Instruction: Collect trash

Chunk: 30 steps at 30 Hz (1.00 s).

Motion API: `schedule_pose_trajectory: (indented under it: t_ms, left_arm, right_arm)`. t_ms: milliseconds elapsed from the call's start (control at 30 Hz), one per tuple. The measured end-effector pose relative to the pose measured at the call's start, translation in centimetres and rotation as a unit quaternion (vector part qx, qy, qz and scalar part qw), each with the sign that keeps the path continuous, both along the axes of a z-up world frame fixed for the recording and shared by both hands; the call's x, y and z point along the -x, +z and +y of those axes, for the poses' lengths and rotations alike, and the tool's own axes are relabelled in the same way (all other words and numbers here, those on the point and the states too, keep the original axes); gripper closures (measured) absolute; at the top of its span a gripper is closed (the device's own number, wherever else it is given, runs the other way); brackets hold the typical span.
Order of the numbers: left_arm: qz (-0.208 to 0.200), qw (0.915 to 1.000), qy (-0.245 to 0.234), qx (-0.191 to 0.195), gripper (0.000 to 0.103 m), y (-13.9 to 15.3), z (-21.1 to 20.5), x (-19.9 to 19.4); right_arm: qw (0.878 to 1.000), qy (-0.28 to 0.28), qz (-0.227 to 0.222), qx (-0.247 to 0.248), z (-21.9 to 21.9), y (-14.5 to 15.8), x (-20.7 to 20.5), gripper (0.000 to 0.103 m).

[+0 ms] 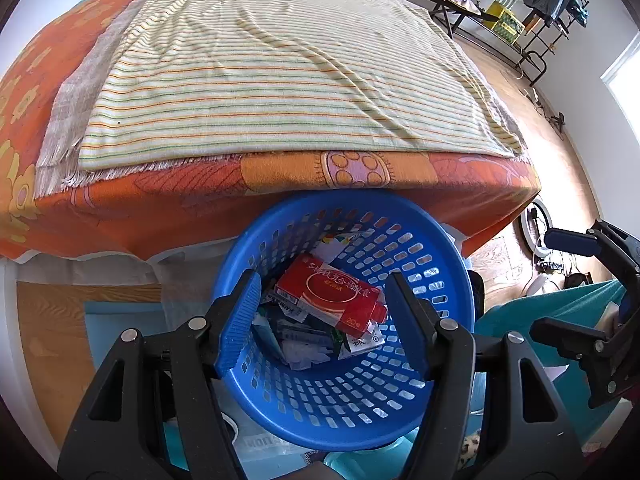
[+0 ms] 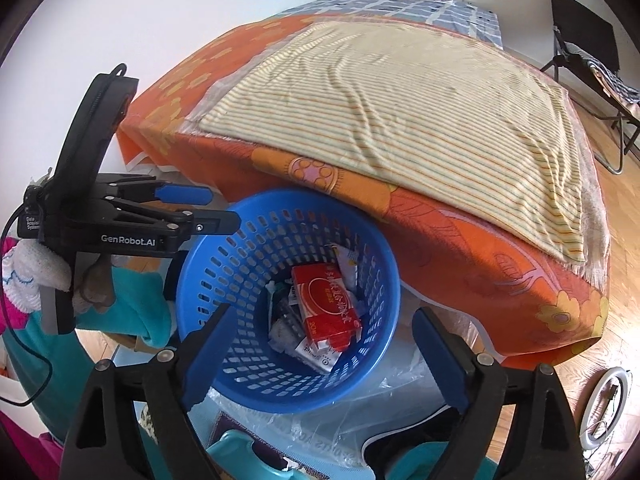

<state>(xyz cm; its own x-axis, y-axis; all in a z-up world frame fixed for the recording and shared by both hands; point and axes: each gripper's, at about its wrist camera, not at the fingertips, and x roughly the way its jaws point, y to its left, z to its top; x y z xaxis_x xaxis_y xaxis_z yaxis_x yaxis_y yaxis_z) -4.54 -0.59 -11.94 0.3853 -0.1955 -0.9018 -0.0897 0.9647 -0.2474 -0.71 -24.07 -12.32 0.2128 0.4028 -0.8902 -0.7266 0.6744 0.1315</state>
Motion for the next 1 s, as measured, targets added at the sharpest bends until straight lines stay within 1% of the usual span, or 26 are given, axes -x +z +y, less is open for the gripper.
schedule_pose_trajectory:
  t_ms: [100,300,533,800,900,1000]
  left_arm:
    - [0.001,1.0000,0.003,0.004,0.037,0.3,0.0,-0.4]
    - [-0.009,0.9998,0.011,0.011,0.037,1.5,0.2,-1.5]
    - [-0.025,0.9989,0.033,0.023,0.037,3.4,1.3,-3.2]
    - [-0.075,0.9959,0.047,0.017,0.036,7.2,2.3,-5.7]
    - [-0.103,0.9930,0.055,0.018,0.029,9.0,2.7,-6.8]
    - [-0.129,0.9901,0.055,0.008,0.028,10.7,2.8,-7.6]
  right_arm:
    - [1.000,-0.009,-0.004,0.002,-0.1,0.2,-0.4,0.011]
    - [1.000,-0.025,-0.017,0.004,-0.1,0.9,-1.7,0.010]
    - [0.999,-0.037,-0.036,0.002,0.1,2.2,-3.8,0.009]
    - [0.996,-0.053,-0.074,-0.013,0.5,4.8,-6.8,0.009]
    - [0.994,-0.060,-0.087,-0.026,0.5,6.0,-8.0,0.009]
    - [0.992,-0.067,-0.100,-0.042,0.6,7.5,-9.5,0.009]
